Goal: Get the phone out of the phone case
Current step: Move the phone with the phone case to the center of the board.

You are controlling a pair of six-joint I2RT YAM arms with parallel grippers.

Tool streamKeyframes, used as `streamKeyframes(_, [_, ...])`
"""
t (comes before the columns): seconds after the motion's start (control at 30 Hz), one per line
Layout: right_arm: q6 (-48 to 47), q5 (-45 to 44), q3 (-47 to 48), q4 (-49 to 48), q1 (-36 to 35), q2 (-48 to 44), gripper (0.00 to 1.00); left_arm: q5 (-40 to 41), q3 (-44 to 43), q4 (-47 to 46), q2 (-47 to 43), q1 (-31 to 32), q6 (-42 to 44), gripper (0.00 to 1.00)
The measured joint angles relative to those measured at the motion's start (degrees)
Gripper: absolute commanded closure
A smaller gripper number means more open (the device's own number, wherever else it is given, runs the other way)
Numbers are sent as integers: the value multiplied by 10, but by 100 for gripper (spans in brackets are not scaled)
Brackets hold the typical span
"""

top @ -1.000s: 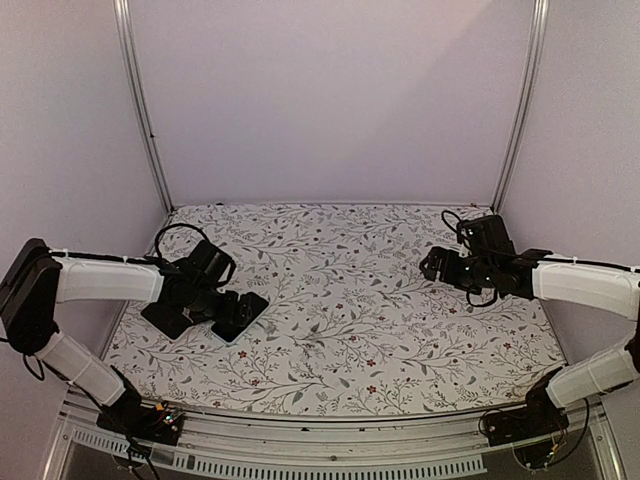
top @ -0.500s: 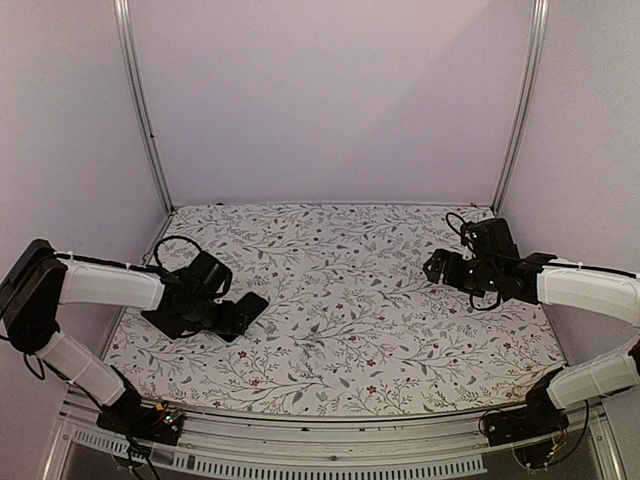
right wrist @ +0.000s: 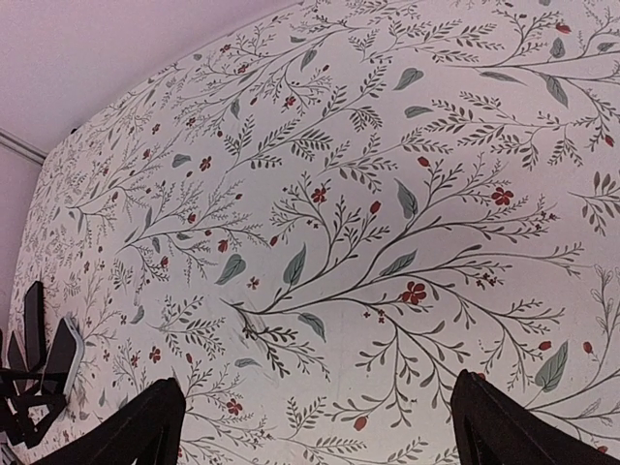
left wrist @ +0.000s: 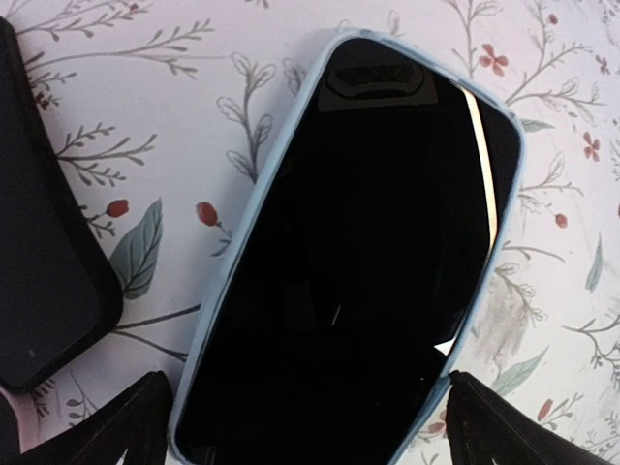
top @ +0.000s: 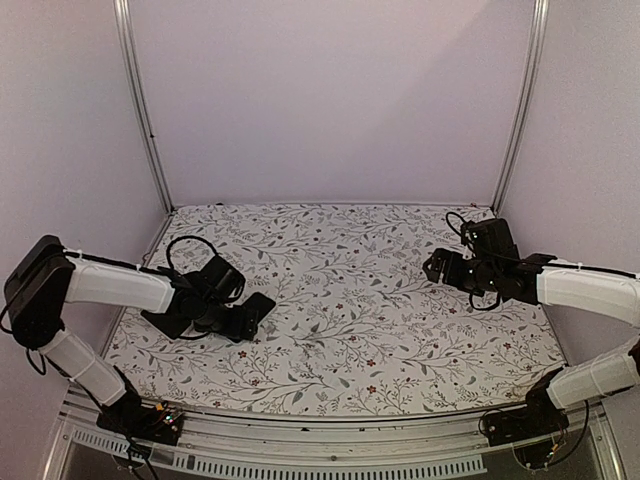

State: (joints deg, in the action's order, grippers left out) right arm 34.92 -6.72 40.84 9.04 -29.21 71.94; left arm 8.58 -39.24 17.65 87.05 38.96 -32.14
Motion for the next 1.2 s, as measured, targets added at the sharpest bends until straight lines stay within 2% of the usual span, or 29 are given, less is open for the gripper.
streamKeyframes(0.43, [-7, 12, -2, -2, 0, 0, 1, 14, -94, 16, 91, 56, 2, 1])
streamKeyframes(0.6, [-18, 34, -11, -16, 0, 1, 1, 22, -119, 29, 115, 59, 40, 1])
streamKeyframes(0.8, [-30, 51, -25, -28, 0, 1, 1, -4, -143, 41, 131, 59, 93, 1])
streamKeyframes(1.1, [-43, 91, -30, -46, -2, 1, 1, -28, -186, 57, 163, 59, 141, 15])
streamKeyframes(1.2, [-42, 106, -30, -56, -6, 2, 1, -30, -204, 60, 177, 61, 145, 23])
